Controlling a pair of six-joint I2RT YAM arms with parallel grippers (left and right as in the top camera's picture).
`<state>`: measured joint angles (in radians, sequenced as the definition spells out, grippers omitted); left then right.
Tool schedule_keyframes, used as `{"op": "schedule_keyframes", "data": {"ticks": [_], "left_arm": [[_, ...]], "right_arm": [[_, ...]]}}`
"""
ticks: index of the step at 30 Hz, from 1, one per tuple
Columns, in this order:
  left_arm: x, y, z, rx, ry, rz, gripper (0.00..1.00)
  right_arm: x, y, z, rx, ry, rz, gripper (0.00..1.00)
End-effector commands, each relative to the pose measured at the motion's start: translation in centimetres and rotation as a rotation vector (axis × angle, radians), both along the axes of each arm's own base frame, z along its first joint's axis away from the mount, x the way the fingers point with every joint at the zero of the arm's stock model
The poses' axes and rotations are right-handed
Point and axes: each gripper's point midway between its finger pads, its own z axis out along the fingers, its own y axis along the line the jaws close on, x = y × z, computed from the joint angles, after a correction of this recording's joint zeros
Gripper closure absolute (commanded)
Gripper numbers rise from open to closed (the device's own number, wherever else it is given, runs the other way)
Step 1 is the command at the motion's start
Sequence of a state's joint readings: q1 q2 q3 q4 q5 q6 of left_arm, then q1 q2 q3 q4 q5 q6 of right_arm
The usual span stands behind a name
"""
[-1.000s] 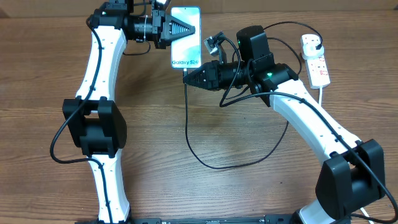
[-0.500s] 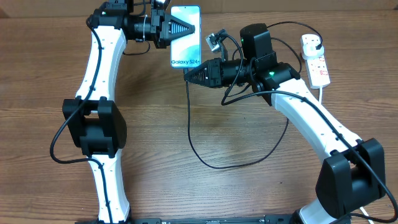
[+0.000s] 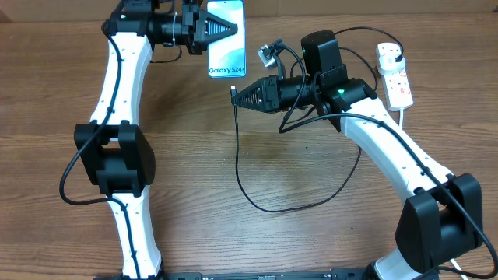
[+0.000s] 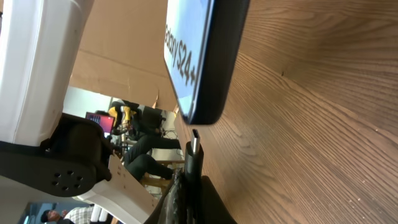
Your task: Plug charger to phone and switch on socket
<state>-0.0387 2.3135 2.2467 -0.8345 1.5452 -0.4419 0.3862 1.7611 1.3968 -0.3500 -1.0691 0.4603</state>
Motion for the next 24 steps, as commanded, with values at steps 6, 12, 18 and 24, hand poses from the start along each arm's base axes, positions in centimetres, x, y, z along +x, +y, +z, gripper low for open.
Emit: {"op": "schedule_keyframes", "data": {"ticks": [6, 12, 18, 24], "left_arm": [[-0.7, 0.0, 1.5, -0.027, 0.001, -0.023, 0.96], [-0.6, -0.1, 1.4, -0.018, 0.003, -0.017, 0.96], [-0.9, -1.1, 1.2, -0.01, 0.004, -0.03, 0.96], [-0.9, -1.7, 0.9, 0.007, 0.003, -0.028, 0.96]], "right_arm": [[0.1, 0.2, 0.6, 0.025, -0.05, 0.018, 0.96], [0.1, 0.2, 0.6, 0.026, -0.051, 0.018, 0.96], [0.2, 0.3, 0.7, 0.03, -0.063, 0.018, 0.96], [0.2, 0.3, 0.8, 0.031, -0.064, 0.018, 0.96]]}}
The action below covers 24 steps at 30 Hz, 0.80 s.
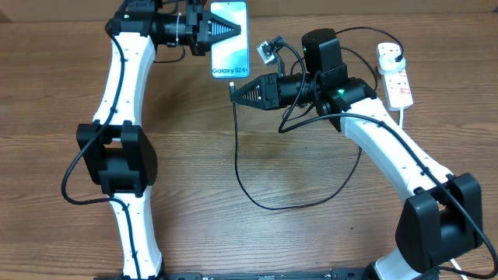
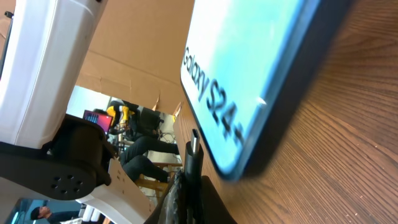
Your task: Plug charger to phone and switch on socket
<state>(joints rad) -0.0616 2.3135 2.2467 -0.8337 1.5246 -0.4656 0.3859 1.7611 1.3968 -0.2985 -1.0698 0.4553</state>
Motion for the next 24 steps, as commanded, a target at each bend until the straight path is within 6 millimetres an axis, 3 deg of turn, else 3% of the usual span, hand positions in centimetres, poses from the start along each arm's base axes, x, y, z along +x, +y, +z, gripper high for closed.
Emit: {"op": "schedule_keyframes", "data": {"ticks": [1, 24], "left_arm": [[-0.7, -0.6, 1.2, -0.01, -0.019, -0.019, 0.96], [-0.7, -0.5, 1.2, -0.012, -0.018, -0.02, 0.96]], "right_arm": [[-0.2, 0.1, 0.1, 0.011, -0.012, 0.017, 0.96], [0.9, -0.1, -0.3, -0.018, 0.021, -0.054, 0.96]]}}
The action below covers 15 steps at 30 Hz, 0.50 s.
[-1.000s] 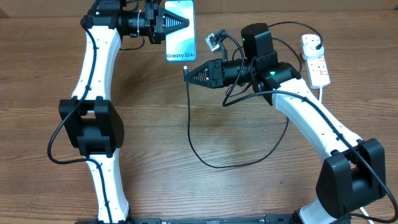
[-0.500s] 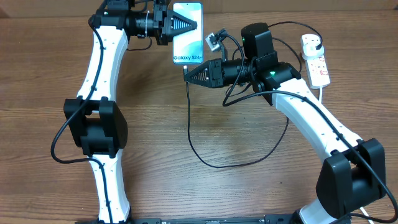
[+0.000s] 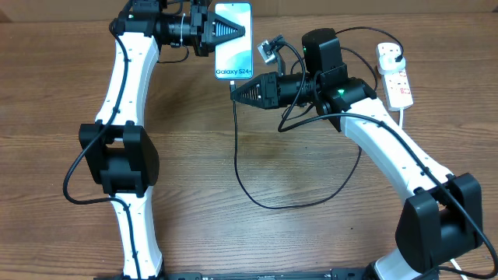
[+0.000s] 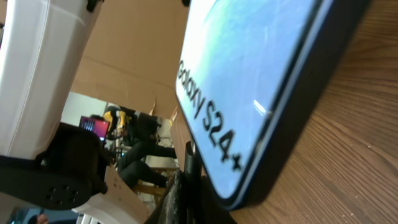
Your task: Plug charger to phone and switch on socket
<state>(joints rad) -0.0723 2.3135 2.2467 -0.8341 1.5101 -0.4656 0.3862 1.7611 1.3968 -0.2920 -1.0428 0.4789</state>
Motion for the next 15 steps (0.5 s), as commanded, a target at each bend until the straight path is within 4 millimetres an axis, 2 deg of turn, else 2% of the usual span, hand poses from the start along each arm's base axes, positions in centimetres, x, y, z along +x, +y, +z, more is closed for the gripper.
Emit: {"op": "schedule_keyframes", "data": {"ticks": [1, 15], "left_arm": [[-0.63, -0.03, 1.43, -0.023, -0.018, -0.018, 0.96], [-0.63, -0.01, 1.45, -0.023, -0.018, -0.018, 0.96]], "right_arm": [[0.46, -0.08, -0.14, -0.006, 0.008, -0.026, 0.96], [1.09, -0.15, -0.05, -0.005, 0.056, -0.071, 0.96]]}}
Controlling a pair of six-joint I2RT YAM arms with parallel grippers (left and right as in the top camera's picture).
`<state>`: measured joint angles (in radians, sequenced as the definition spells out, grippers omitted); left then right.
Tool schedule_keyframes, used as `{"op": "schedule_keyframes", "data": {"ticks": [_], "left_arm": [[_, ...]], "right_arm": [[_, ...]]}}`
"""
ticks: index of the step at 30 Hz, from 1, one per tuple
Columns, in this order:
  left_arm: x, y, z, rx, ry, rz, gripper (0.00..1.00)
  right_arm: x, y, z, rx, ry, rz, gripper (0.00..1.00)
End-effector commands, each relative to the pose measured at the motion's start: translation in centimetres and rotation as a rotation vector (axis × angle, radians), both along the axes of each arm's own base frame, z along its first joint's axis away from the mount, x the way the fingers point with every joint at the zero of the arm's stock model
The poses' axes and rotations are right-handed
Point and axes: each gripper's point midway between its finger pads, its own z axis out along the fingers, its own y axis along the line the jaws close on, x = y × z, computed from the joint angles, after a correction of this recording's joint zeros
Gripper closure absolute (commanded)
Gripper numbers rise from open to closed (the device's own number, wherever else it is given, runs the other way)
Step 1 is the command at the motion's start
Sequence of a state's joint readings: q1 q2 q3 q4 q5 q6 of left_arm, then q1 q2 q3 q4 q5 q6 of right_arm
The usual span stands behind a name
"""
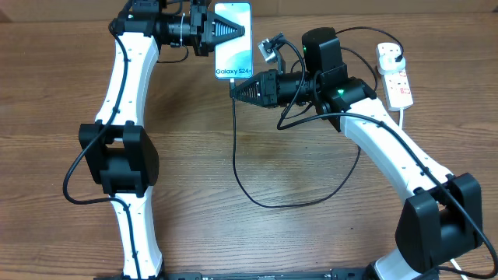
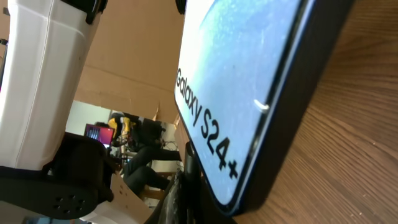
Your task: Plug charger to phone and switch on socket
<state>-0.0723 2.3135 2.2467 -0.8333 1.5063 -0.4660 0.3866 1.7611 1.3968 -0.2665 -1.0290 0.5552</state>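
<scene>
The phone (image 1: pixel 233 40), a Galaxy S24+ with a light blue screen, is held off the table at the back centre, my left gripper (image 1: pixel 236 29) shut on its upper half. My right gripper (image 1: pixel 235 88) is shut on the black charger plug (image 1: pixel 232 87) just below the phone's bottom edge. In the right wrist view the phone (image 2: pixel 249 93) fills the frame and the plug (image 2: pixel 189 168) stands behind its lower corner; whether it sits in the port is hidden. The black cable (image 1: pixel 257 198) loops over the table toward the white socket strip (image 1: pixel 394 75).
The socket strip lies at the back right with a plug in it. A small camera module (image 1: pixel 270 51) on wires sits between the phone and my right arm. The cable loop spreads across the middle of the wooden table (image 1: pixel 311 241).
My right gripper with the plug has edged slightly closer to the phone's bottom edge; in the wrist view the phone looms a little larger. The left arm has barely moved.
At first the phone was held further left, the plug pointing past its bottom corner with a gap. Then my left gripper brought the phone rightward, and the plug stood under its lower edge. Now the plug tip is hidden behind the phone's bottom.
</scene>
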Motion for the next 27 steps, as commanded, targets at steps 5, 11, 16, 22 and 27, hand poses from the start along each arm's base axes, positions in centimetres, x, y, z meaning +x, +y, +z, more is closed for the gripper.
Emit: {"op": "schedule_keyframes", "data": {"ticks": [5, 11, 16, 22, 27], "left_arm": [[-0.7, 0.0, 1.5, -0.026, -0.018, -0.021, 0.96], [-0.6, 0.1, 1.5, -0.026, -0.017, -0.019, 0.96], [-0.6, 0.1, 1.5, -0.026, -0.018, -0.019, 0.96], [-0.6, 0.1, 1.5, -0.026, -0.018, -0.019, 0.96], [-0.6, 0.1, 1.5, -0.026, -0.018, -0.019, 0.96]], "right_arm": [[0.7, -0.3, -0.4, -0.019, 0.017, -0.045, 0.96], [1.1, -0.9, -0.6, -0.023, 0.028, -0.06, 0.96], [1.6, -1.7, -0.7, -0.027, 0.037, -0.081, 0.96], [1.7, -1.8, -0.7, -0.026, 0.036, -0.084, 0.96], [1.8, -1.8, -0.7, -0.025, 0.033, -0.084, 0.96]]}}
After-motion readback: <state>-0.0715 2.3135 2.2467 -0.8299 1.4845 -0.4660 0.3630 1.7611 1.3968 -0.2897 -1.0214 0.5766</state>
